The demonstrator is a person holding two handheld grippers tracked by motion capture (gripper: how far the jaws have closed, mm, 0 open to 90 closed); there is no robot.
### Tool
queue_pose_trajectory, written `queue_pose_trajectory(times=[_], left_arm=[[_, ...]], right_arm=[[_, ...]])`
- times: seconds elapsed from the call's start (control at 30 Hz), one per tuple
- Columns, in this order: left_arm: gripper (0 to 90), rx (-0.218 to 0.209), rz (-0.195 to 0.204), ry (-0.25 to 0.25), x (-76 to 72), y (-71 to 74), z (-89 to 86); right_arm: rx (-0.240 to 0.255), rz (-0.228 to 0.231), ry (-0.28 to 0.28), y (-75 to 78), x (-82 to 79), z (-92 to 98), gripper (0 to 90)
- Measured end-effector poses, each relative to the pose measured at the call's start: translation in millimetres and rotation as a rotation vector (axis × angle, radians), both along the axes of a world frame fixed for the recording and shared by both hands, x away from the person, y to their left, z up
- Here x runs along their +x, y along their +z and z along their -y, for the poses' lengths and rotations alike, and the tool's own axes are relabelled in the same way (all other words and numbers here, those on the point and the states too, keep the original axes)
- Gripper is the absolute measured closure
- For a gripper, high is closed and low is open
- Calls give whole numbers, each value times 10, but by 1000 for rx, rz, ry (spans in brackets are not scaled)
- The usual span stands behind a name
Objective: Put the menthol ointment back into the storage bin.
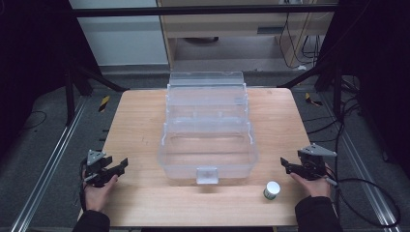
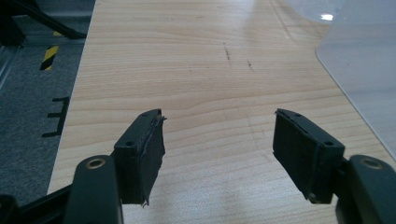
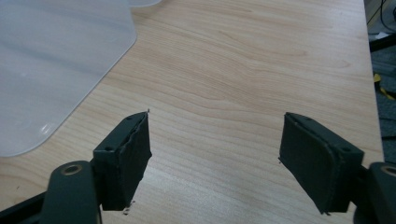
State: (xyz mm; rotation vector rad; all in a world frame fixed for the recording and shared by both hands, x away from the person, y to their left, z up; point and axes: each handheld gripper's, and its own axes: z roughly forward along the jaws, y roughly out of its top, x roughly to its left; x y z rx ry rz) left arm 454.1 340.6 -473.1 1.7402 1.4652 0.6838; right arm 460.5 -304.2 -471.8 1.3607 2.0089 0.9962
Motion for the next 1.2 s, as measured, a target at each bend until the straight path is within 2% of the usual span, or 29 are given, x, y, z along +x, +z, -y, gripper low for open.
queue_pose_trajectory(times=[0.07,0.23,0.33,0.43,0.47,0.53,0.6,0.73,0.8,0.9,0.97,1.0,1.13,1.2], left_arm=[[347,7,-1,-1,-2,6,8],[357,15,-13,-8,-4,0,19],[358,14,-14,-9,2,-4,21],[358,19,-20,-10,7,-11,27],[358,19,-24,-13,10,-17,35],[359,20,-29,-17,15,-22,42],[360,29,-29,-27,16,-20,49],[358,33,-30,-29,18,-21,56],[358,35,-31,-33,17,-23,59],[356,37,-35,-36,22,-26,63],[353,37,-38,-38,24,-30,65],[353,42,-43,-43,29,-36,71],[349,48,-50,-50,34,-41,83],[347,50,-55,-50,37,-45,85]], right_arm=[[-5,6,9,31,-23,-10,283],[-9,-28,60,135,-50,-30,335],[-13,-31,91,247,-64,-49,349],[-25,-27,117,328,-70,-65,350],[-23,-20,138,432,-80,-86,341],[-29,-16,162,504,-70,-108,316],[-23,-24,189,563,-64,-132,314],[-58,-40,247,714,-49,-193,303],[-71,-64,270,773,-47,-228,302],[-121,-100,328,861,-40,-284,294],[-128,-108,339,874,-37,-297,294],[-147,-127,369,909,-33,-331,289],[-192,-182,424,949,-45,-405,277],[-202,-203,466,958,-52,-440,277]])
